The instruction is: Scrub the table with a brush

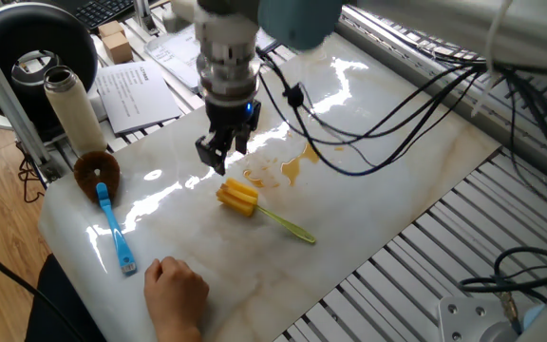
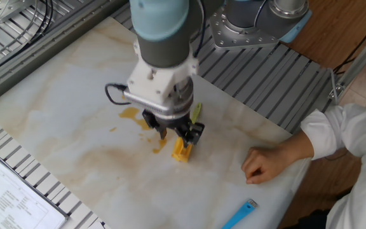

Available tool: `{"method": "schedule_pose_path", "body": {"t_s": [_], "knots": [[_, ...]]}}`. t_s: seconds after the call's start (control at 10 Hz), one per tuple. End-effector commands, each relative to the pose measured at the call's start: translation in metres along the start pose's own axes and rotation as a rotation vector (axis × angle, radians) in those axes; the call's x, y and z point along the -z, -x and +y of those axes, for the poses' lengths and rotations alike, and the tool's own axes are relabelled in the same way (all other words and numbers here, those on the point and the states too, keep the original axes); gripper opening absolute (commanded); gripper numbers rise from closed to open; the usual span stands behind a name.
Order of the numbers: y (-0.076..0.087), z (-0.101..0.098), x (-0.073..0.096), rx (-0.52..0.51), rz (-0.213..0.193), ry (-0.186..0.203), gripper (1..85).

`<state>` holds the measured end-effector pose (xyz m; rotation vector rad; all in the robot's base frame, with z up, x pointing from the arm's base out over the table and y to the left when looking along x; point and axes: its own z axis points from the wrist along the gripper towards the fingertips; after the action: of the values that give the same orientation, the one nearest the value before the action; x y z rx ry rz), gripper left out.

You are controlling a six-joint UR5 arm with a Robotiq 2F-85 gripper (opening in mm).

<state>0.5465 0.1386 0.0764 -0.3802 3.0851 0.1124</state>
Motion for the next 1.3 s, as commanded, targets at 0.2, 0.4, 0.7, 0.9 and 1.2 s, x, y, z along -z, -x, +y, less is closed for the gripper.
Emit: {"method": "schedule_pose_path", "body": {"t_s": [0.2,0.4,0.7,0.9,1.2], "knots": [[-0.013,0.007,-0.035,0.011,0.027,0.042,58.7],[-0.008,0.019,-0.036,0.028,0.001,0.080,69.7],[-0.022,0.006,-0.072,0.054,-0.031,0.049,69.3],[-0.029,-0.004,-0.079,0.069,-0.053,0.036,58.0],[-0.030,-0.001,-0.065,0.013,-0.017,0.000,1.7]]}}
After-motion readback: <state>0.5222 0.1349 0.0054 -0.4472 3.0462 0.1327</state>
